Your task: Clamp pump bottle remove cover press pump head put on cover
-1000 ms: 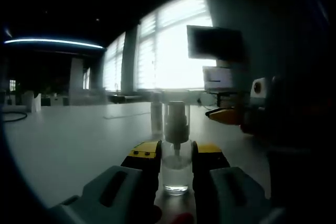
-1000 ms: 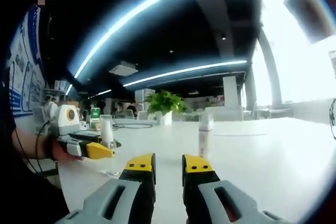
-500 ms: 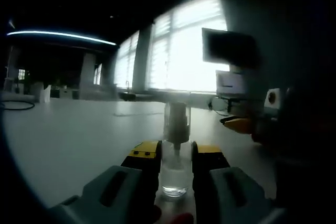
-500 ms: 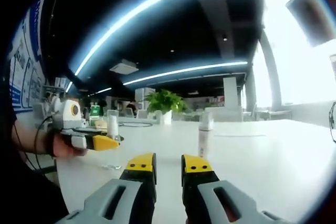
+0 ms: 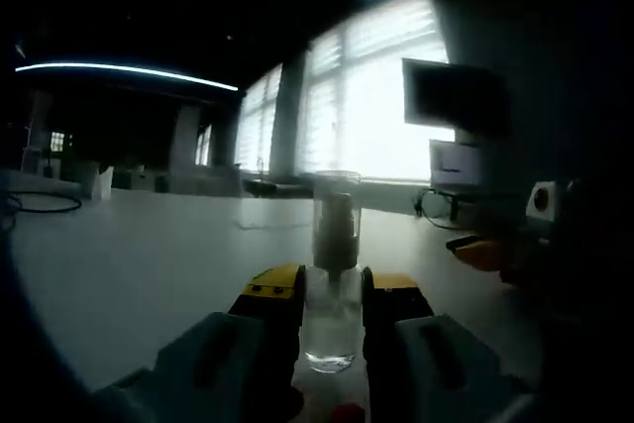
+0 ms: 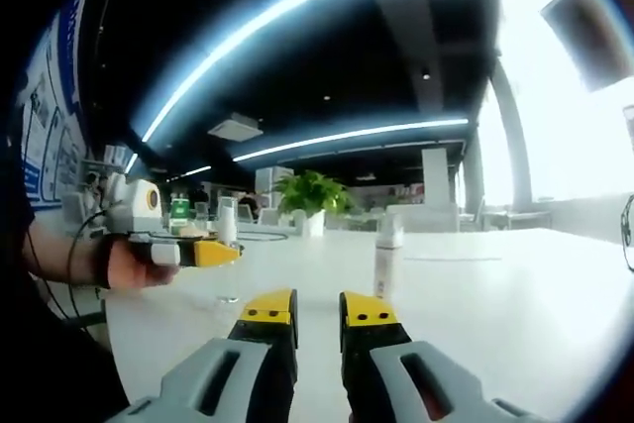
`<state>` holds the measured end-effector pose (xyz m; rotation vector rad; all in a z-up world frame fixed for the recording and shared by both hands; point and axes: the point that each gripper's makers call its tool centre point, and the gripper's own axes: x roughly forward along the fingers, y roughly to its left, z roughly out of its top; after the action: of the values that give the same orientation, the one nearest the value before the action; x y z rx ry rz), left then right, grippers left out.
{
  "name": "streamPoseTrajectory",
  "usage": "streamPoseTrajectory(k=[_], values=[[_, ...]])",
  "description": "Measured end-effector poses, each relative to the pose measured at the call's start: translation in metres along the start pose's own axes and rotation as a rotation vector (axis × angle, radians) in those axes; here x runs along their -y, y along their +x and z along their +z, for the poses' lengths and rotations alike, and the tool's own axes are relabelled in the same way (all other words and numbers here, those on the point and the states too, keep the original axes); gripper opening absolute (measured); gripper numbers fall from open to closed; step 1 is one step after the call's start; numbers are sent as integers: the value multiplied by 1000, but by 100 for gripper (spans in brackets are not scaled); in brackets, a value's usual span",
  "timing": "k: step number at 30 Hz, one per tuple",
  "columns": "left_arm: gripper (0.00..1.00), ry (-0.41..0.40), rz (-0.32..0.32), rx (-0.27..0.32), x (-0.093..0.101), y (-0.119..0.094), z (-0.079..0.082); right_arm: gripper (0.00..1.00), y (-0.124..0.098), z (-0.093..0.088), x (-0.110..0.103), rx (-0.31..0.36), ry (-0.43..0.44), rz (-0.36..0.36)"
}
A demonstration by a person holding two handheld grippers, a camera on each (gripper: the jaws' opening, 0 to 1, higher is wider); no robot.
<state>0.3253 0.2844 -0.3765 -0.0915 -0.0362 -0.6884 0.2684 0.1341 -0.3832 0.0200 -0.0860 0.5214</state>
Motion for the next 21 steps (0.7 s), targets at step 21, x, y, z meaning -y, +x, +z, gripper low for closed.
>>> streamPoseTrajectory(k=[21], values=[[14,8,105,40,-24,42,8,11,0,2,3,12,24,-7]])
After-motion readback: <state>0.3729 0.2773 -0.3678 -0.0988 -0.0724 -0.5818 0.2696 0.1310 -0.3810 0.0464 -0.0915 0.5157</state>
